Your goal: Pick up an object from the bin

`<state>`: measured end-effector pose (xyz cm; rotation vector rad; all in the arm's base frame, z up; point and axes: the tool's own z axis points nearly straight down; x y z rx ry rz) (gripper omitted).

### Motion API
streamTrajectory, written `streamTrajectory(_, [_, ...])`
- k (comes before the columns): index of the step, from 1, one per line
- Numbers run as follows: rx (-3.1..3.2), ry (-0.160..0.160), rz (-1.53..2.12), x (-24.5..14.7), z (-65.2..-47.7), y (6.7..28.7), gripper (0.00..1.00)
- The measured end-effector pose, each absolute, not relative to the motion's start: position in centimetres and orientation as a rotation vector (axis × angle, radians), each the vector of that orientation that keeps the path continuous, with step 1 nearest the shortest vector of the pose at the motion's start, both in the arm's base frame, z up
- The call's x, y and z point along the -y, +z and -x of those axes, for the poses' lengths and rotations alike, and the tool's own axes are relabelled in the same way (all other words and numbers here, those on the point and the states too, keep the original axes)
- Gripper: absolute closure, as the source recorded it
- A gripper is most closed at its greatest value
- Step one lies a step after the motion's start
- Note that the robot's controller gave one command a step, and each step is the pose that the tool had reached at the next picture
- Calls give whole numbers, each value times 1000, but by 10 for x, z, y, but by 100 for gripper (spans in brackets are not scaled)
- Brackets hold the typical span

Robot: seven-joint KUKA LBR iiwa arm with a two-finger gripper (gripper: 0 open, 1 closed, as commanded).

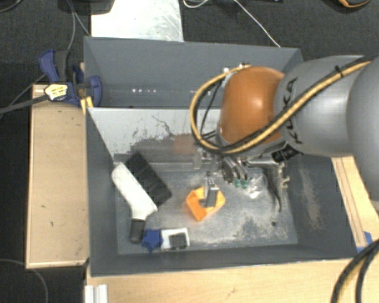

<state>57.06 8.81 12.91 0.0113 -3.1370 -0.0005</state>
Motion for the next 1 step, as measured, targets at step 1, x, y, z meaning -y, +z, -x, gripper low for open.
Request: streamTrajectory(1, [3145,-2,-7,-88,-572,134,0])
